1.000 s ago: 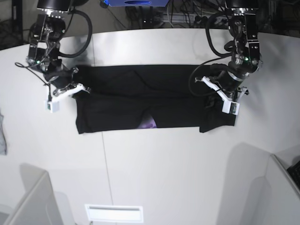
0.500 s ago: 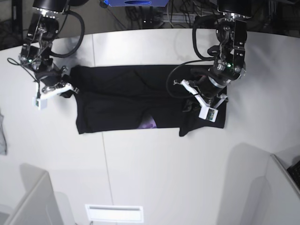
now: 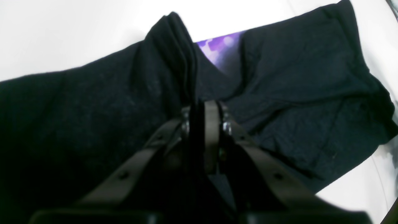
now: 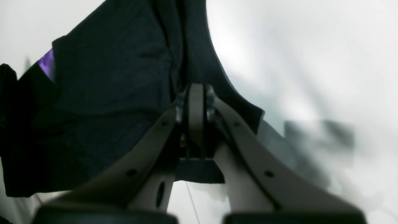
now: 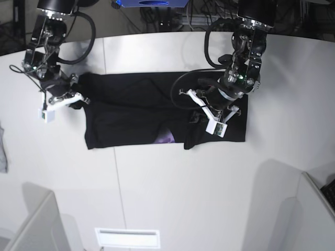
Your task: Fold the T-shirt properly
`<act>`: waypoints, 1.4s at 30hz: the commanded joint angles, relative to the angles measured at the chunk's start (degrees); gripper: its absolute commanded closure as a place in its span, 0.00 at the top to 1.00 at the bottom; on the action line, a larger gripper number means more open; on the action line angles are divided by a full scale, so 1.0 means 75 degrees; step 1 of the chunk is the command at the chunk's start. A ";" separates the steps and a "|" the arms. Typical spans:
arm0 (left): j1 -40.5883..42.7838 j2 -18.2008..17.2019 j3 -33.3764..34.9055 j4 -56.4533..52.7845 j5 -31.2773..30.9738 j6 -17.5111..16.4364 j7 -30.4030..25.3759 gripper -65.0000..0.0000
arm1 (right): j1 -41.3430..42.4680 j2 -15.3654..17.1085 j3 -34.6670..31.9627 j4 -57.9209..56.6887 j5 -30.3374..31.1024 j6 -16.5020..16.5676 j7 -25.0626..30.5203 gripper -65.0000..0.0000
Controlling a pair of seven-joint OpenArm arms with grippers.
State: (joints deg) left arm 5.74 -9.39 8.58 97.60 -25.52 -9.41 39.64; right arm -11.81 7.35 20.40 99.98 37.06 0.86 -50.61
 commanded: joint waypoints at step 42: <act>-0.0302 0.0449 0.1077 -0.0419 -0.0038 -0.0064 -0.0192 0.73 | 0.0151 0.0080 0.0028 0.0108 0.0070 0.0043 0.0131 0.00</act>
State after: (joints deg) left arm 4.58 -5.91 16.75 93.47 -25.04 -9.41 39.48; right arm -11.33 7.38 20.40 99.98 37.08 0.86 -50.59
